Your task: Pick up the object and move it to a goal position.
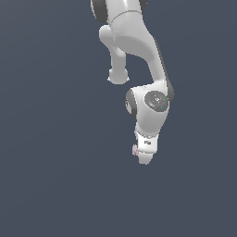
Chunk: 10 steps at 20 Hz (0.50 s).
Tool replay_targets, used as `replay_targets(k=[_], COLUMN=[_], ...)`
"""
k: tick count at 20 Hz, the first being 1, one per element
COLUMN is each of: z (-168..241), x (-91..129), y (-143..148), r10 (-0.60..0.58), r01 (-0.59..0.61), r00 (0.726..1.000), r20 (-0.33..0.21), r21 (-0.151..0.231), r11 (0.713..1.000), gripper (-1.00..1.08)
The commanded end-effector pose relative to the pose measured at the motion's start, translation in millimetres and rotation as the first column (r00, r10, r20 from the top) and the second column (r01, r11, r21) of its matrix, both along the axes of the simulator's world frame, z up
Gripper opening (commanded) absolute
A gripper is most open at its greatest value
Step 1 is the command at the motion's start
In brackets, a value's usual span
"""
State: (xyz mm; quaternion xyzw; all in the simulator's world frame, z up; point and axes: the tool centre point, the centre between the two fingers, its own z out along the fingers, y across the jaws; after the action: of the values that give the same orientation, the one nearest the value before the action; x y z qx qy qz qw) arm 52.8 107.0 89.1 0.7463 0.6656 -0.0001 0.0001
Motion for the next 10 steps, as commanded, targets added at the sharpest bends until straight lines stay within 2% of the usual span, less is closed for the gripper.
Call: replay_targets(k=[1, 10], z=[-3, -45], x=[0, -1], y=[0, 0], r10=[0.0, 0.005], r01=[0.0, -0.005], r00=[1.0, 1.0], r20=[0.0, 0.0], r21=[0.0, 0.0], r11=[1.0, 1.0], gripper=[1.0, 1.0])
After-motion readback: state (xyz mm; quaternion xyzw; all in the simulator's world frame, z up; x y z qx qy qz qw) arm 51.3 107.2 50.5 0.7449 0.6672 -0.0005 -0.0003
